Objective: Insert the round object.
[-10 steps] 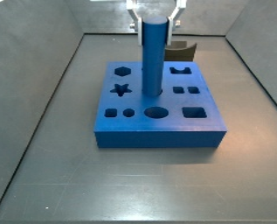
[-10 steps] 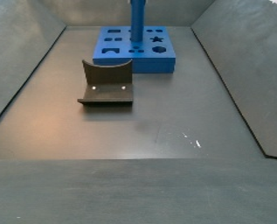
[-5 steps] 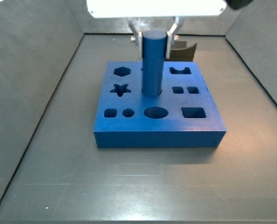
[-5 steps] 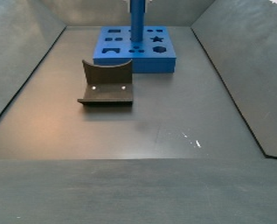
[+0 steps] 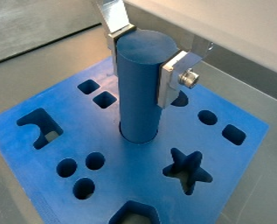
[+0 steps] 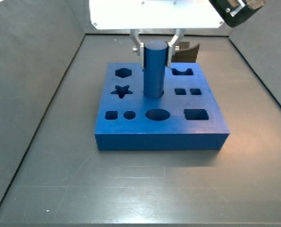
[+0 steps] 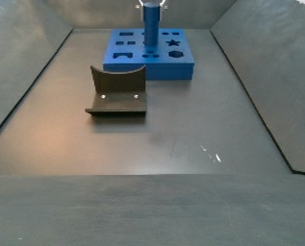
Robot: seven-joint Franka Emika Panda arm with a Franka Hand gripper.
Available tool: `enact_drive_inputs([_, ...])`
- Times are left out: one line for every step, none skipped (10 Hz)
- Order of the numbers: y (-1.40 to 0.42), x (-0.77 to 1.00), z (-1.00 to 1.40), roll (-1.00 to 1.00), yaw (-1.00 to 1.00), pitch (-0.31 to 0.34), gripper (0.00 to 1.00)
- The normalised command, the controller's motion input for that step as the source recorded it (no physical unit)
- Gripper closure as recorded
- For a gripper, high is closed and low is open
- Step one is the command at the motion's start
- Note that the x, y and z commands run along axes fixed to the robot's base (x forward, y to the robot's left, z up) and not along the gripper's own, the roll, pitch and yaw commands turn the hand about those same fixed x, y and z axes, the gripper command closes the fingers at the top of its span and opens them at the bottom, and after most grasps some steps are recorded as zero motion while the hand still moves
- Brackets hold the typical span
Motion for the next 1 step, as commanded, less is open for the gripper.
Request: enact_drive_inputs([-0.02, 0.00, 0.00, 0.02, 0.00, -0.006, 1.00])
